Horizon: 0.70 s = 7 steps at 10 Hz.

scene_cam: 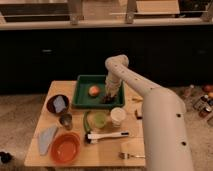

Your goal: Place grapes in red bowl

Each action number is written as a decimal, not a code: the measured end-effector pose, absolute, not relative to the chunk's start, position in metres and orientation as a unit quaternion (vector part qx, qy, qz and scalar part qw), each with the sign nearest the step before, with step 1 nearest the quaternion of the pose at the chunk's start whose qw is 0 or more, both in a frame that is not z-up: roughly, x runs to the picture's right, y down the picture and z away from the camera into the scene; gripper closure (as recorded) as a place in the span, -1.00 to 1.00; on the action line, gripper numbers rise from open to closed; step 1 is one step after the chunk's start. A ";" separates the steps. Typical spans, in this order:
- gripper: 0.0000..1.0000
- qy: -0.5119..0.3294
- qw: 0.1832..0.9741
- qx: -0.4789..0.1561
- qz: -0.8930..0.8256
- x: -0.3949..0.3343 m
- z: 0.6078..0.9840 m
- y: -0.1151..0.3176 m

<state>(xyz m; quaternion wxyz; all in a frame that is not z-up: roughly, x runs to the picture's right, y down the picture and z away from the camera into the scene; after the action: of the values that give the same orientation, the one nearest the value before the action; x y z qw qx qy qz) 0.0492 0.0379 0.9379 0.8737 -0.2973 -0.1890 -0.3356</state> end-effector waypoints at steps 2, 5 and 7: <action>1.00 -0.188 0.877 -0.287 -0.337 0.049 0.932 0.028; 1.00 -0.185 0.882 -0.270 -0.338 0.049 0.924 0.011; 1.00 -0.184 0.885 -0.260 -0.340 0.049 0.919 0.002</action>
<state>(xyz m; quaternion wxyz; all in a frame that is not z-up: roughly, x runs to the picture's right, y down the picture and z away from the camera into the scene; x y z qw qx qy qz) 0.0487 0.0020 0.9189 0.8851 -0.2600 -0.1835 -0.3397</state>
